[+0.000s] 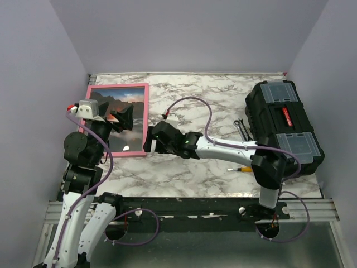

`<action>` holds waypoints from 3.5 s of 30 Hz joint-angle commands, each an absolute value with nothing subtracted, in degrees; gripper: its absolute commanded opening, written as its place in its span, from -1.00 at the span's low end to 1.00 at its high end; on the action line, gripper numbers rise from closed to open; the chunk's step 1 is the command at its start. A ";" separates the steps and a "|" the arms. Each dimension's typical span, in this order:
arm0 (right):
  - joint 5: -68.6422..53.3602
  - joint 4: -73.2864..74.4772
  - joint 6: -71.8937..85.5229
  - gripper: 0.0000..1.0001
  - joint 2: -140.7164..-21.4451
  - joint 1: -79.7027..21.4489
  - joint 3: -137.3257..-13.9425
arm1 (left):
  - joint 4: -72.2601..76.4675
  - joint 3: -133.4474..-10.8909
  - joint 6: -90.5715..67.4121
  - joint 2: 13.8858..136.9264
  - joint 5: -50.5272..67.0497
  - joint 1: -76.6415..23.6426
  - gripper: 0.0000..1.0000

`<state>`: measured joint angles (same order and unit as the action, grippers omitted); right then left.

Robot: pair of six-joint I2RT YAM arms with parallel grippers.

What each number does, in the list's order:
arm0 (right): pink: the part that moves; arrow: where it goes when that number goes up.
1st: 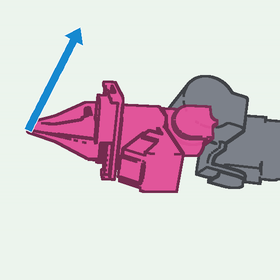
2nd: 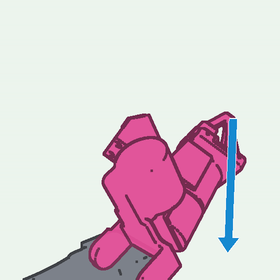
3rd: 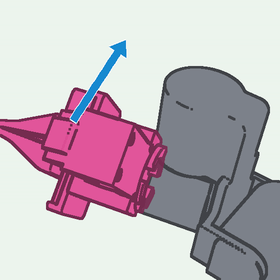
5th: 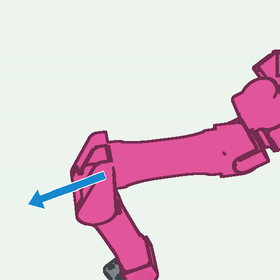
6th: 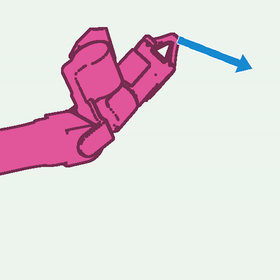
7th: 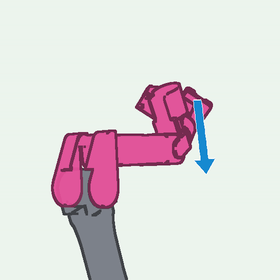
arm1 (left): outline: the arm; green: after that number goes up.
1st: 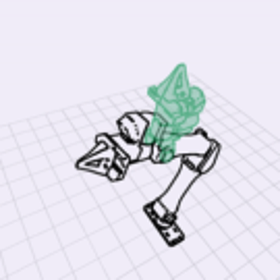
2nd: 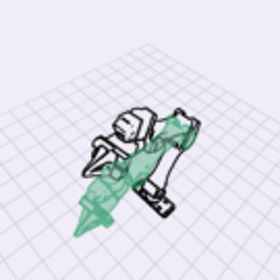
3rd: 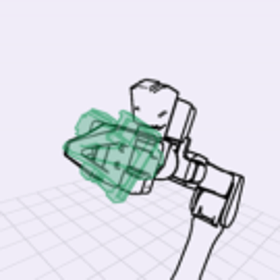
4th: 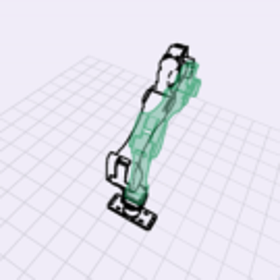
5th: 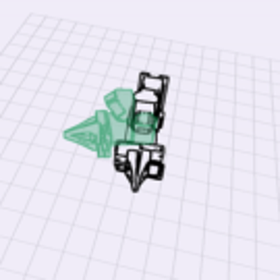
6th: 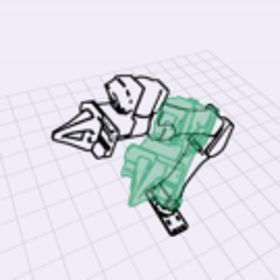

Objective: Take the photo out of the frame

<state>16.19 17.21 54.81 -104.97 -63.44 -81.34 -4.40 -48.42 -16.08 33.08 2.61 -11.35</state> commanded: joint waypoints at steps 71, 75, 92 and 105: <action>24.60 4.10 44.86 -0.99 -124.63 -60.29 -86.86 | -9.76 -53.33 -24.91 46.64 0.91 -12.31 0.89; 25.17 -2.85 44.27 -0.99 -117.07 -60.21 -75.34 | -16.19 -57.50 -29.54 55.76 2.78 -12.39 0.87; 26.94 -10.09 39.49 -0.99 -99.87 -59.84 -59.32 | -21.35 -68.01 -37.64 86.83 22.51 -15.46 0.41; 26.43 -5.10 40.10 -0.99 -98.69 -59.75 -62.94 | -23.54 -66.25 -31.80 77.08 18.05 -16.17 0.44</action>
